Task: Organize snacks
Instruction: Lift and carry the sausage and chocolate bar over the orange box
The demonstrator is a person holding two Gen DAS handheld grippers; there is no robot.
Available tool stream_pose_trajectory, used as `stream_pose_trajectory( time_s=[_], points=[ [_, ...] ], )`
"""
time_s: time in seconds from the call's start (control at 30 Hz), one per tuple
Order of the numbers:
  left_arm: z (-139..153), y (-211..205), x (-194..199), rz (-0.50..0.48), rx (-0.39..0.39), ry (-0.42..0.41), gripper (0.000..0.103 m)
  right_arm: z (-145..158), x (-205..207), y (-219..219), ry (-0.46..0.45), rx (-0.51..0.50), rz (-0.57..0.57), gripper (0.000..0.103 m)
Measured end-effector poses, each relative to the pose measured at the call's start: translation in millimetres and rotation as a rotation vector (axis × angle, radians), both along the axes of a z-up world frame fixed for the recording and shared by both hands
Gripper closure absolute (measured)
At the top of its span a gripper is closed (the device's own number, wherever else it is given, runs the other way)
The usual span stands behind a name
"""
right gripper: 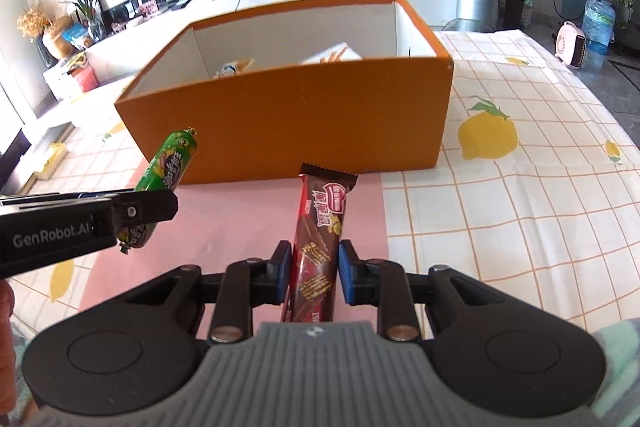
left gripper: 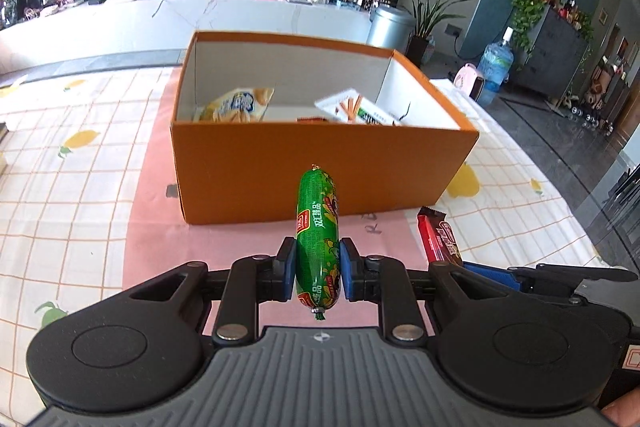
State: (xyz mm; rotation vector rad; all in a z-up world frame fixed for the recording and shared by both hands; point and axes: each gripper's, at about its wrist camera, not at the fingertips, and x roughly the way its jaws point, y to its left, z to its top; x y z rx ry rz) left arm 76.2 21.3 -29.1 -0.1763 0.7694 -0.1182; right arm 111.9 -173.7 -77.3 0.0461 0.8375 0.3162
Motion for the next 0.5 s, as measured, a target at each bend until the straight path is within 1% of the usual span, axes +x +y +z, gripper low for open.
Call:
stream_pose_trajectory(
  time_s=[0.27, 0.4, 0.5],
  points=[
    [30, 14, -4, 0.003, -0.037, -0.090, 0.079, 47, -10, -3, -0.082, 0.043, 0.038, 0.081],
    [43, 20, 4, 0.003, -0.027, -0.124, 0.079, 70, -6, 1, -0.126, 0.044, 0.063, 0.081],
    [53, 20, 12, -0.003, -0.010, -0.142, 0.079, 83, 4, 3, -0.136, 0.055, 0.086, 0.081]
  ],
)
